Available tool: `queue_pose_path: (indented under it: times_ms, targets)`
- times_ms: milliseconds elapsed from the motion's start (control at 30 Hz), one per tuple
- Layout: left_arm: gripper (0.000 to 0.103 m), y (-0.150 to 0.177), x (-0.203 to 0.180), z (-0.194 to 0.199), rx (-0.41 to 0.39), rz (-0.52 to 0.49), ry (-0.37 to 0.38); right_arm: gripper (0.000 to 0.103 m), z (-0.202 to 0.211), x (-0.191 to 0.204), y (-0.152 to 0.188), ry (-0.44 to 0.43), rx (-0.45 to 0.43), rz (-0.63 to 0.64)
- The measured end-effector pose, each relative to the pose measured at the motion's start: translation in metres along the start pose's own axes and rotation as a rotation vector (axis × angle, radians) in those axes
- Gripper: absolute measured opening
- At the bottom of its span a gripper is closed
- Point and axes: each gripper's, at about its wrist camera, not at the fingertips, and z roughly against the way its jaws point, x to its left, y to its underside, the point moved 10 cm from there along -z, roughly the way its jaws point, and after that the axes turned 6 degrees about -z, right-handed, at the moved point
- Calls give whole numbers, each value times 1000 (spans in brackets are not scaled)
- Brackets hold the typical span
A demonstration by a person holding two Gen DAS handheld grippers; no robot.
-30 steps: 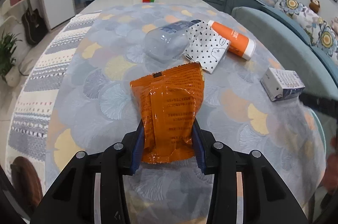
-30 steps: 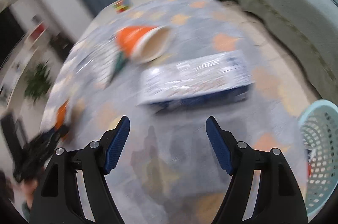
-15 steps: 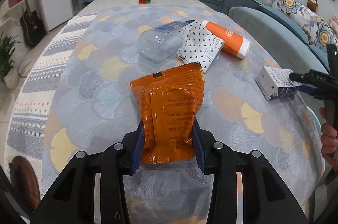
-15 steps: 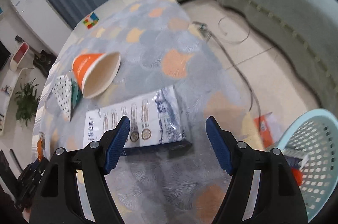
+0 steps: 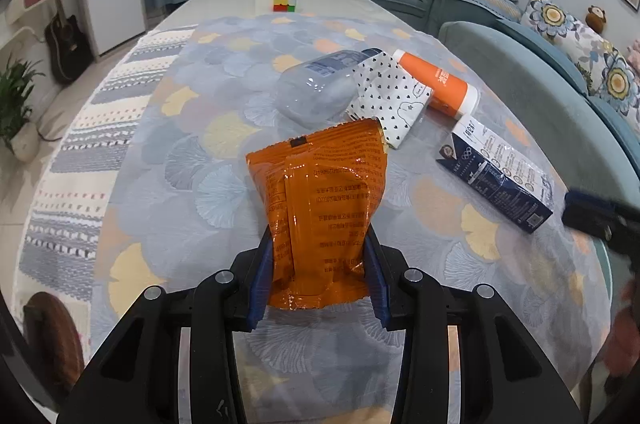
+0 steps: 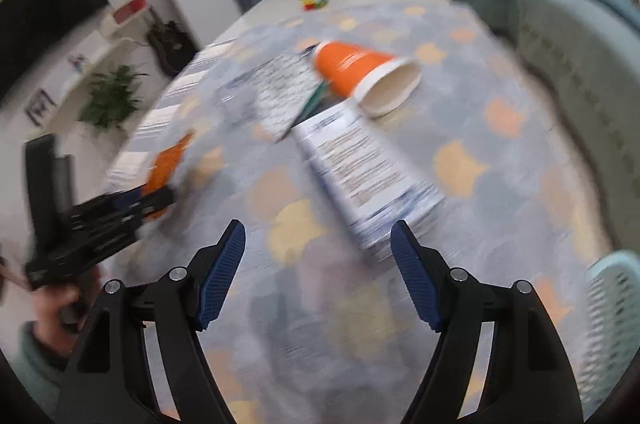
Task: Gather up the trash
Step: 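Grasp the white-and-blue milk box with the right gripper while the left gripper holds the orange bag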
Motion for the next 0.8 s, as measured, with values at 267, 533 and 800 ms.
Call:
queue_pose_path:
  times_ms: [267,533,800]
  targets:
    - [39,-4,-16,-1,-3,-37,28,82,-61,-26,-29,79,109,37]
    - [39,-1,-26,-8,18,-59,38,81,-82,-19,-17,80,142,55]
    - [39,-11,-42,1,0,-79,47,55,-57,-13,-14,128,61,59]
